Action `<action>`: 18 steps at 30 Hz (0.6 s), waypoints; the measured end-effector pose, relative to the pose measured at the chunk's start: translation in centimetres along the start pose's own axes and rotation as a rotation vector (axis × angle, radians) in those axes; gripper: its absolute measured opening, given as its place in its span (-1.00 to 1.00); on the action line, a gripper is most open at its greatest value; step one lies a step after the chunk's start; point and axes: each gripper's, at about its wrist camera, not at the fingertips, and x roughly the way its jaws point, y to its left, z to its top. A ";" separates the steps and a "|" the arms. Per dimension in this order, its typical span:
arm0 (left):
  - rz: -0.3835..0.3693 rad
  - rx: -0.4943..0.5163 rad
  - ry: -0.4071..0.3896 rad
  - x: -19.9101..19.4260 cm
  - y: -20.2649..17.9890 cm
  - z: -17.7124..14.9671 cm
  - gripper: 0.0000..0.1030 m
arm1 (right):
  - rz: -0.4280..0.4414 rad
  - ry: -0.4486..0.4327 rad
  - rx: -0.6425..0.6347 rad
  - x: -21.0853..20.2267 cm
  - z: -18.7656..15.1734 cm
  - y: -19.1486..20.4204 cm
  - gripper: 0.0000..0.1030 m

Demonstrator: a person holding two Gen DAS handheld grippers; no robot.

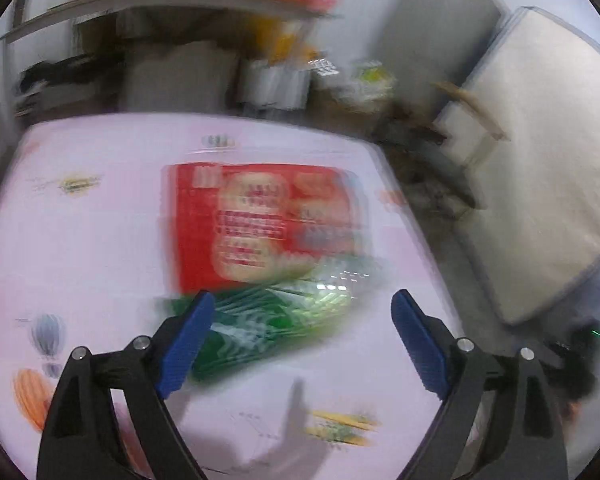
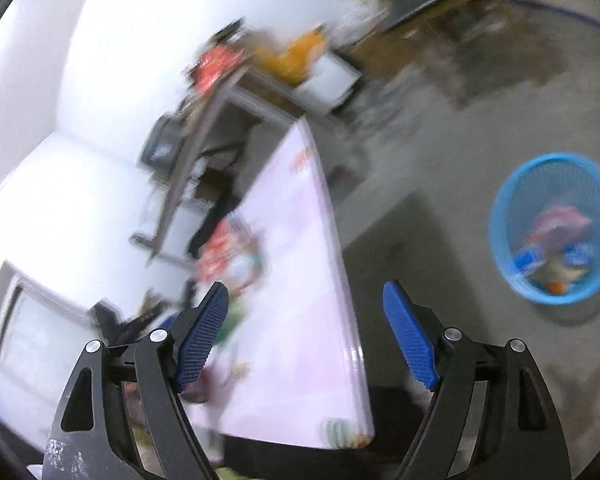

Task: Collect trash
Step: 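Return both tools to the table toward the green-liquid bottles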

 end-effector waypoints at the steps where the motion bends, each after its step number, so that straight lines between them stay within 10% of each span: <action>1: 0.023 -0.015 0.019 0.6 1.7 0.5 0.70 | 0.019 0.031 -0.011 1.6 -0.2 1.1 0.48; 6: 0.060 -0.068 0.151 4.8 4.9 1.9 0.70 | 0.064 0.179 -0.054 9.4 -1.0 5.9 0.48; 18: -0.258 -0.089 0.313 3.5 2.6 -4.4 0.70 | 0.025 0.269 -0.039 14.7 -2.8 8.3 0.48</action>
